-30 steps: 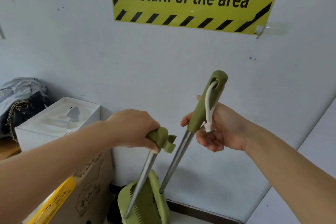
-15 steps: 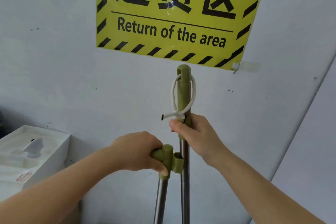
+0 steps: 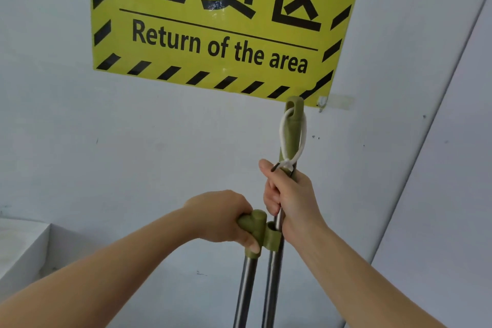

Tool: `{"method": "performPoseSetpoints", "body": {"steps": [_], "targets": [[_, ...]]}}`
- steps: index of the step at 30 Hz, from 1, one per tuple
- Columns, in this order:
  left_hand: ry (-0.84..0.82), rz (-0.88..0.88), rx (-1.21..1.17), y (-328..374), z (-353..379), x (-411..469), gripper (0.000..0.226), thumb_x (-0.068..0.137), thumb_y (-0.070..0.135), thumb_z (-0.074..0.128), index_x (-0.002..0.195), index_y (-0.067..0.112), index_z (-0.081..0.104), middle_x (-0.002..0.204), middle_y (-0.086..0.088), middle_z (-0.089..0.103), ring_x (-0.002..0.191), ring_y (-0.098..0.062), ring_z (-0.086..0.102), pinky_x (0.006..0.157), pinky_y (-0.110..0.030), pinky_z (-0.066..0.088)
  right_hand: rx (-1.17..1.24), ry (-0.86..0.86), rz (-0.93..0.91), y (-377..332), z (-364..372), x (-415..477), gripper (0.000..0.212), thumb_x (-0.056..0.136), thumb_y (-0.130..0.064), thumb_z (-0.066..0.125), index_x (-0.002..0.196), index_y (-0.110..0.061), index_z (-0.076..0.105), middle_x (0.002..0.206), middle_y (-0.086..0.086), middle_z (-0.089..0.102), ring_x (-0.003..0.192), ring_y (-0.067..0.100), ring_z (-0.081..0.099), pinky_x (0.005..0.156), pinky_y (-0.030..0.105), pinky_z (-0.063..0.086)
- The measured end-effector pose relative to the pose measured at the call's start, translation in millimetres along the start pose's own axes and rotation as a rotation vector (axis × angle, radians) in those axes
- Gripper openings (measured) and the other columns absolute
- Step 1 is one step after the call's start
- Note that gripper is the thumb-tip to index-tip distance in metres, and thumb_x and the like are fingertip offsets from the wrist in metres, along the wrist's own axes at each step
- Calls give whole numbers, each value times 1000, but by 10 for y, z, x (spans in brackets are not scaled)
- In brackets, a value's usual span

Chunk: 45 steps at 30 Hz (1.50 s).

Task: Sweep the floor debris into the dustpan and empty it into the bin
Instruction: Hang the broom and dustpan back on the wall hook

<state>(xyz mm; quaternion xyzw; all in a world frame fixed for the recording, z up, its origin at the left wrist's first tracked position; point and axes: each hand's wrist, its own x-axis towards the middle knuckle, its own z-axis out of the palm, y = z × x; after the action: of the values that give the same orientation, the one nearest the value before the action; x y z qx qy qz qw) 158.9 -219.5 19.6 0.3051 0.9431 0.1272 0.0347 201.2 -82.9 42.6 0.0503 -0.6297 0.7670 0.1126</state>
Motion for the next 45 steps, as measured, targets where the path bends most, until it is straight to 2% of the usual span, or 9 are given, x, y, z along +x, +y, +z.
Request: {"method": "performPoseSetpoints", "body": {"steps": [9,13,16,25,30,34,37,42,45], "targets": [[-48,66,9,-138,80,303,51,67,63,74,80,16,62,66,5,57,62,-14,53,61,-31,42,24,-3,17,182,-61,188,53,91,-14,62,39,-24,61,44,-1,36,48,16,28,48,24,31],[-62,96,-10,-136,107,421,51,67,63,73,85,16,63,72,3,62,69,-15,58,66,-33,47,-202,-90,-65,195,-247,210,15,71,-23,79,72,-17,65,64,-3,58,63,9,59,70,21,47],[-75,115,-17,-66,84,532,47,69,60,74,85,17,64,75,3,63,73,-15,59,69,-32,48,-428,-77,27,316,-440,204,24,71,-22,82,90,-19,69,78,-8,68,76,5,68,66,17,51],[-28,41,93,339,103,994,46,67,63,73,79,21,59,69,6,58,66,-13,54,62,-29,43,-510,316,39,475,-811,506,50,84,-58,56,62,-14,48,58,-1,51,58,14,55,60,23,47],[-32,-2,92,571,-217,1299,67,60,70,74,114,34,54,94,13,62,85,-9,58,77,-28,48,-483,287,16,373,-1123,869,45,85,-61,52,67,-19,56,61,-2,56,63,14,61,66,25,52],[554,147,-118,768,-528,1482,46,74,54,72,109,37,47,89,17,55,78,-6,57,68,-28,52,-469,277,65,384,-1347,1155,46,84,-63,50,72,-18,52,64,-3,55,63,10,58,62,18,47],[928,456,247,880,-553,1698,49,77,36,72,119,34,48,94,11,48,65,-5,40,46,-24,44,-527,262,90,427,-1490,1306,46,85,-63,47,73,-19,50,69,-3,56,67,9,59,60,14,43],[941,537,461,984,-587,2093,16,73,26,79,81,25,65,91,4,50,68,-4,29,44,-22,31,-590,207,63,537,-1677,1539,49,84,-65,47,69,-19,51,71,-2,61,71,9,62,70,20,49],[886,351,-87,1153,-705,2227,14,83,28,74,75,24,62,89,15,53,61,-7,45,51,-18,37,-629,207,80,570,-1799,1662,48,84,-67,45,71,-21,51,71,-5,58,71,8,62,72,18,51]]}}
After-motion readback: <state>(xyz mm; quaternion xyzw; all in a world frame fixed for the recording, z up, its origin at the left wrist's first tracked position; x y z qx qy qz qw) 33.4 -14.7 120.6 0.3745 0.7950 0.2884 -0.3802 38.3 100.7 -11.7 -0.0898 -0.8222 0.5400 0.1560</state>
